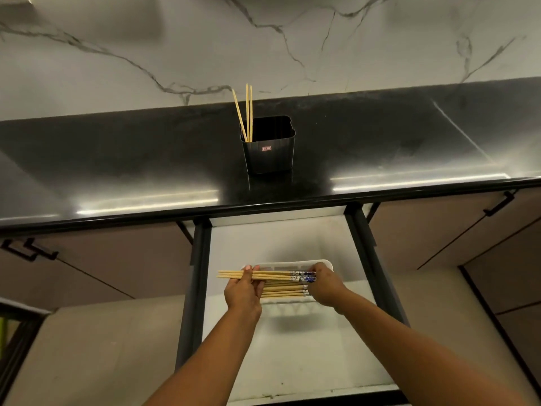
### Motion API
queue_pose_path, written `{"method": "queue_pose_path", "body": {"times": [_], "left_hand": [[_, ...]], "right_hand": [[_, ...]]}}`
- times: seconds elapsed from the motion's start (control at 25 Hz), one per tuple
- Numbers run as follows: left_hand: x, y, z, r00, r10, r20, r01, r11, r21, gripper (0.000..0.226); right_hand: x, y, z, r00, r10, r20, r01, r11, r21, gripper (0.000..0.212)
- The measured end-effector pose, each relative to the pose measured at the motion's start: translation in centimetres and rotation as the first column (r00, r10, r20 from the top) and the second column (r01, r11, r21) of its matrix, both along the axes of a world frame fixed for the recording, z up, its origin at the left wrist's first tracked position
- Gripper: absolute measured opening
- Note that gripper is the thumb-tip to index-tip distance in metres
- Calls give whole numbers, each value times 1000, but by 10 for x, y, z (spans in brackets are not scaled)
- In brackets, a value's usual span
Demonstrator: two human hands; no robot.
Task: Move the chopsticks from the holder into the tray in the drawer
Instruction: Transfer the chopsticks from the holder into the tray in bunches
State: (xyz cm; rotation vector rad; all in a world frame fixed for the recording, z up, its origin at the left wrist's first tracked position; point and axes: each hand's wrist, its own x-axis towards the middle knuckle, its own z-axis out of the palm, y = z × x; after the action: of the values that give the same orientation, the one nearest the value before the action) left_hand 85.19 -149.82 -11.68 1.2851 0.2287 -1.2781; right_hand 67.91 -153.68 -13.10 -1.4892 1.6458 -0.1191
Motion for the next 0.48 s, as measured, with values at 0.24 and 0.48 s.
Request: {"method": "queue_pose_path", "body": {"times": [0.24,0.48], "left_hand": [[-6,-13,-17,998,-33,-48,32,999,-24,5],[64,-35,-43,965,-137,225,102,981,164,16]], "right_hand": [[19,0,-28,750,425,-507,-638,665,-388,43],[-9,-22,-63,659,565,-497,-710,685,-164,39]]}}
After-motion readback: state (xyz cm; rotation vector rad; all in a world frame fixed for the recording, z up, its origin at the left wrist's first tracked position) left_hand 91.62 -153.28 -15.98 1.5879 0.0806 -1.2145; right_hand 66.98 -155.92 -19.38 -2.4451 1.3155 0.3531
